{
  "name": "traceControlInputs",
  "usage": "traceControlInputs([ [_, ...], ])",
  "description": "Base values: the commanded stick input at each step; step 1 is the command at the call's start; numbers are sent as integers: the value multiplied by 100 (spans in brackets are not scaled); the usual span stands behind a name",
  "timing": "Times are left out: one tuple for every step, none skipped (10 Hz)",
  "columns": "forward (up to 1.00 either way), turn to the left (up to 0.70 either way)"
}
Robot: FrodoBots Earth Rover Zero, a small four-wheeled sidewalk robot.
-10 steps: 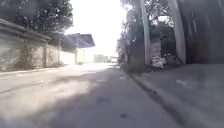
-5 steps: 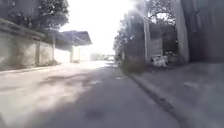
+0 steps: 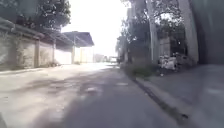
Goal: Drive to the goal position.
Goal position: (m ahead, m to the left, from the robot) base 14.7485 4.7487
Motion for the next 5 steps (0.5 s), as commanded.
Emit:
traceControlInputs([
  [100,0],
  [100,0],
  [100,0],
  [100,0],
  [100,0],
])
